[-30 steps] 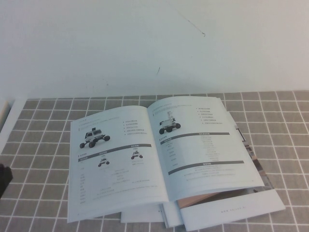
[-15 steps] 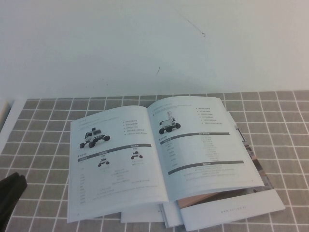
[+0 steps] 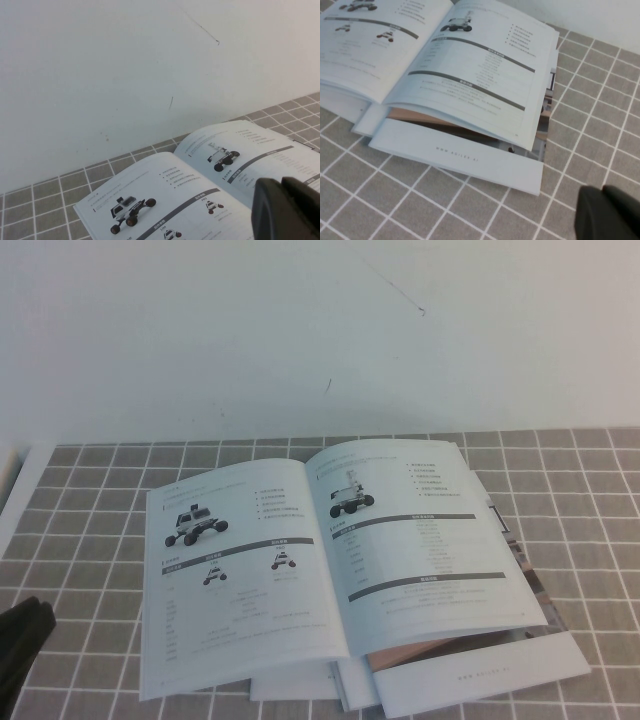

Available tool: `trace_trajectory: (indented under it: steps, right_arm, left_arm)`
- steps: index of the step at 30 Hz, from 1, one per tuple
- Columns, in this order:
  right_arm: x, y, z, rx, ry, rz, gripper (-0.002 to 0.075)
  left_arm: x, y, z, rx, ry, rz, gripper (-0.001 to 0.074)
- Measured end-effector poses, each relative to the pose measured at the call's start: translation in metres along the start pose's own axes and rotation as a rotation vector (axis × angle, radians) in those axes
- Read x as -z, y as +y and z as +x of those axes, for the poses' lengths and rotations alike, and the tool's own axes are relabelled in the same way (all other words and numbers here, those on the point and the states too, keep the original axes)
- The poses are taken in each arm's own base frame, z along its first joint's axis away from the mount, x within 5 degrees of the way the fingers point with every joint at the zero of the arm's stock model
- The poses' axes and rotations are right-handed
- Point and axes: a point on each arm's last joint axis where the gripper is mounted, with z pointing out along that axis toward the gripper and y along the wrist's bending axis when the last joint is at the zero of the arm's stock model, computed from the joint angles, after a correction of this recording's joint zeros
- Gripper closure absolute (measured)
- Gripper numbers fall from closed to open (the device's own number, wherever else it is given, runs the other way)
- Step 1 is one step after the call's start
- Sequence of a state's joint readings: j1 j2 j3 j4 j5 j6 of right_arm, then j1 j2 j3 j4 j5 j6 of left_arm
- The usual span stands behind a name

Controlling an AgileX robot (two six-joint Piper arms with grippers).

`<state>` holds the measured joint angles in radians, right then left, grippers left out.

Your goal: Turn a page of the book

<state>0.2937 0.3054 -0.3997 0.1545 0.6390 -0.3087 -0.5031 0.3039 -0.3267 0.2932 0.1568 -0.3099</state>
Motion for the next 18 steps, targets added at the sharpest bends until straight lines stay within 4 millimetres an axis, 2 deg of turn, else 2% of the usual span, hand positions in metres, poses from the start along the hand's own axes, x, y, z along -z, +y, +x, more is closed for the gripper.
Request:
trace_trajectory:
  steps: [14,18]
  right_arm:
    - [0.0,0.0,-0.0005,-0.002,-0.006,0.0,0.0728]
    - [0.0,-0.0001,-0.0006,-0.002,-0.007,0.001,0.0728]
  left_arm:
    - [0.0,0.0,0.0,-0.002,0.0,0.0,0.0738]
    - [-0.0011,-0.0004,0.0062,-0.042,-0.014,0.004,0.0738]
